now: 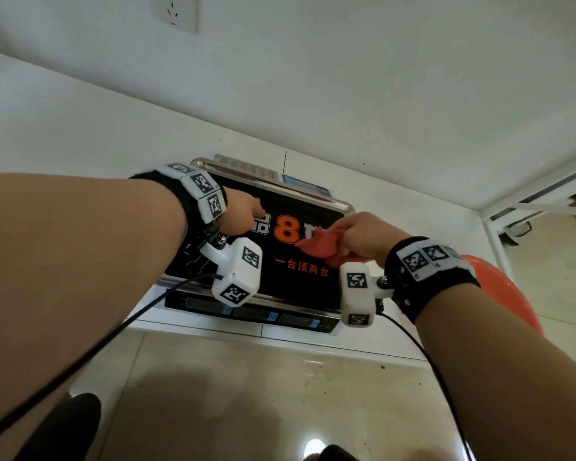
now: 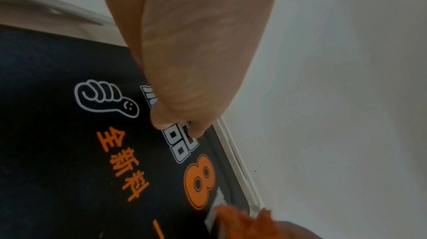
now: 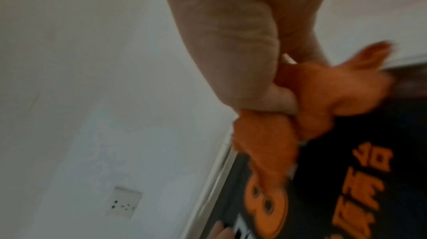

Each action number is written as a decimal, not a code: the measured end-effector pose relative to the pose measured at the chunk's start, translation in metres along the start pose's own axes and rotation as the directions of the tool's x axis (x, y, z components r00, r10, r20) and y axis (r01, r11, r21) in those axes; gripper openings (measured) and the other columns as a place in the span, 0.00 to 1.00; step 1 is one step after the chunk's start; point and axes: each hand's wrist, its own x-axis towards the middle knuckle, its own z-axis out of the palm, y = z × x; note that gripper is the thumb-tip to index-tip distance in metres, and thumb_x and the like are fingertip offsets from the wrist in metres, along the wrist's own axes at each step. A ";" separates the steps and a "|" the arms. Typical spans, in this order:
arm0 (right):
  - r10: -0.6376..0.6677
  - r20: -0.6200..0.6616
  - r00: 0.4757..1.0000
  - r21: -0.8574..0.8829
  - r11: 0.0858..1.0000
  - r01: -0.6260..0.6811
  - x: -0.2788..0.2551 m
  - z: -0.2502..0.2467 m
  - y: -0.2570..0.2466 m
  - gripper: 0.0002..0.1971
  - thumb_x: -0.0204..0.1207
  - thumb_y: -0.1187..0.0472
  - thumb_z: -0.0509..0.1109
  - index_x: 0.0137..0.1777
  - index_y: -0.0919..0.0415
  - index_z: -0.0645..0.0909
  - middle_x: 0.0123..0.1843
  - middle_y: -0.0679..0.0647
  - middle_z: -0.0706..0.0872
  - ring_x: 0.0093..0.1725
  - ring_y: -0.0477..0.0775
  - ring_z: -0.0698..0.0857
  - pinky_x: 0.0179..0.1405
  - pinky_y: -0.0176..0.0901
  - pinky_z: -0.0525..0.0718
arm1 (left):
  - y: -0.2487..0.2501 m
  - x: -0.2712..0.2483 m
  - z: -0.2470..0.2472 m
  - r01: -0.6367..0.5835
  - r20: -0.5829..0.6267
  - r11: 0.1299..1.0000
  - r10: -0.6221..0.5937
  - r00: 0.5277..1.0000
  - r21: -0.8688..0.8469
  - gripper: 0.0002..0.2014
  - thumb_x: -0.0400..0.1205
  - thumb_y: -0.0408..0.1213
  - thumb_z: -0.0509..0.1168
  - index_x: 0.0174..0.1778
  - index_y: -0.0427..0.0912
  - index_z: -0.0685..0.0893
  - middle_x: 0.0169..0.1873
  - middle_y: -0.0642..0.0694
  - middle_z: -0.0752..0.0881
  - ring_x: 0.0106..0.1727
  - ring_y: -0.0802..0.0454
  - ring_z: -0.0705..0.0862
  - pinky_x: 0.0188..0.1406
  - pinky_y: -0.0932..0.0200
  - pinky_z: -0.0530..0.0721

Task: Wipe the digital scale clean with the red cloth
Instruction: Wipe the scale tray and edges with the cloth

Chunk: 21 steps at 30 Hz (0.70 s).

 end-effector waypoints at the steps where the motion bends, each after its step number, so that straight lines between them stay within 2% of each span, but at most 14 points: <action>1: -0.022 -0.074 0.997 0.027 0.999 0.024 0.001 -0.005 0.003 0.22 0.68 0.80 0.67 0.48 0.52 0.89 0.44 0.62 0.92 0.45 0.65 0.92 0.46 0.58 0.92 | -0.001 0.001 0.000 0.001 0.003 1.000 -0.001 1.000 0.010 0.28 0.85 0.26 0.50 0.84 0.41 0.55 0.84 0.45 0.53 0.83 0.48 0.58 0.77 0.62 0.60; 3: -0.030 -0.129 0.991 0.011 0.999 0.031 -0.003 -0.009 0.008 0.20 0.73 0.79 0.65 0.53 0.55 0.87 0.37 0.59 0.89 0.33 0.58 0.88 0.30 0.48 0.87 | 0.001 0.002 -0.001 0.007 0.010 0.999 -0.008 1.000 0.047 0.28 0.86 0.26 0.49 0.83 0.40 0.56 0.84 0.45 0.54 0.83 0.47 0.59 0.76 0.63 0.62; 4: -0.023 -0.107 0.994 -0.048 0.999 0.018 -0.007 -0.008 0.010 0.19 0.74 0.79 0.64 0.53 0.56 0.87 0.36 0.56 0.88 0.31 0.54 0.85 0.27 0.42 0.83 | 0.002 0.002 -0.001 0.009 0.005 0.998 -0.010 1.000 0.067 0.27 0.86 0.26 0.49 0.83 0.40 0.56 0.84 0.44 0.55 0.82 0.47 0.61 0.75 0.63 0.63; 6: 0.001 -0.022 1.000 -0.186 0.983 -0.005 -0.015 -0.002 0.012 0.20 0.75 0.77 0.64 0.56 0.53 0.87 0.41 0.52 0.86 0.38 0.50 0.84 0.33 0.38 0.81 | 0.005 0.004 0.000 0.015 0.000 0.995 -0.015 1.000 0.100 0.27 0.85 0.27 0.49 0.83 0.40 0.57 0.83 0.44 0.56 0.80 0.47 0.64 0.72 0.63 0.68; 8: 0.040 0.032 0.999 -0.267 0.963 -0.030 -0.021 0.005 0.008 0.19 0.75 0.75 0.66 0.58 0.53 0.88 0.49 0.54 0.88 0.48 0.54 0.86 0.46 0.44 0.86 | 0.007 0.005 -0.001 0.014 0.011 0.992 -0.016 1.000 0.129 0.27 0.86 0.28 0.49 0.83 0.39 0.58 0.83 0.43 0.59 0.78 0.47 0.68 0.69 0.63 0.70; 10: 0.100 0.132 0.986 -0.239 0.969 -0.066 -0.026 0.010 0.009 0.19 0.73 0.76 0.67 0.56 0.56 0.88 0.53 0.59 0.91 0.53 0.61 0.90 0.56 0.54 0.90 | 0.006 0.006 0.000 0.019 0.015 0.990 -0.022 1.000 0.143 0.26 0.86 0.28 0.49 0.82 0.38 0.58 0.82 0.42 0.60 0.78 0.47 0.69 0.68 0.64 0.70; 12: 0.132 0.211 0.968 -0.125 0.986 -0.107 -0.031 0.009 0.013 0.19 0.71 0.78 0.69 0.53 0.56 0.88 0.53 0.63 0.92 0.54 0.65 0.92 0.56 0.59 0.91 | 0.005 0.006 0.000 0.036 -0.001 0.990 -0.037 0.999 0.136 0.26 0.86 0.28 0.50 0.82 0.39 0.60 0.82 0.42 0.61 0.78 0.47 0.68 0.71 0.62 0.69; 13: 0.122 0.205 0.971 -0.041 0.992 -0.116 -0.033 0.007 0.017 0.19 0.71 0.79 0.69 0.53 0.57 0.88 0.54 0.63 0.92 0.54 0.66 0.92 0.55 0.58 0.91 | 0.005 0.005 0.000 0.042 0.006 0.989 -0.043 0.999 0.144 0.26 0.86 0.28 0.50 0.82 0.40 0.60 0.82 0.42 0.60 0.79 0.46 0.68 0.72 0.61 0.69; 15: 0.091 0.124 0.988 0.129 0.986 -0.107 -0.035 0.001 0.022 0.15 0.74 0.77 0.68 0.55 0.60 0.86 0.56 0.62 0.91 0.54 0.63 0.91 0.57 0.58 0.91 | 0.007 0.005 0.000 0.062 0.013 0.985 -0.065 0.998 0.159 0.27 0.86 0.28 0.49 0.83 0.40 0.57 0.83 0.43 0.57 0.79 0.47 0.67 0.72 0.62 0.68; 16: 0.080 0.093 0.992 0.154 0.984 -0.094 -0.038 0.000 0.024 0.12 0.77 0.74 0.68 0.56 0.61 0.85 0.56 0.60 0.91 0.52 0.60 0.91 0.57 0.56 0.91 | 0.007 0.007 0.000 0.042 0.030 0.981 -0.049 0.998 0.189 0.27 0.86 0.28 0.49 0.83 0.40 0.56 0.83 0.43 0.57 0.79 0.47 0.67 0.71 0.63 0.69; 19: 0.095 0.078 0.992 -0.074 0.993 -0.089 -0.041 0.005 0.029 0.13 0.76 0.73 0.69 0.56 0.61 0.86 0.52 0.58 0.91 0.52 0.59 0.91 0.58 0.57 0.90 | 0.004 0.016 0.000 -0.012 0.049 0.971 0.000 0.999 0.240 0.26 0.86 0.30 0.50 0.82 0.38 0.58 0.81 0.44 0.62 0.76 0.47 0.71 0.71 0.62 0.69; 21: 0.110 0.117 0.987 -0.162 0.983 -0.090 -0.041 0.017 0.027 0.14 0.75 0.74 0.69 0.57 0.60 0.87 0.54 0.61 0.90 0.55 0.62 0.90 0.58 0.59 0.90 | 0.003 0.020 0.004 -0.033 0.052 0.958 0.019 0.998 0.285 0.24 0.87 0.30 0.48 0.81 0.34 0.60 0.81 0.42 0.63 0.79 0.47 0.67 0.75 0.64 0.65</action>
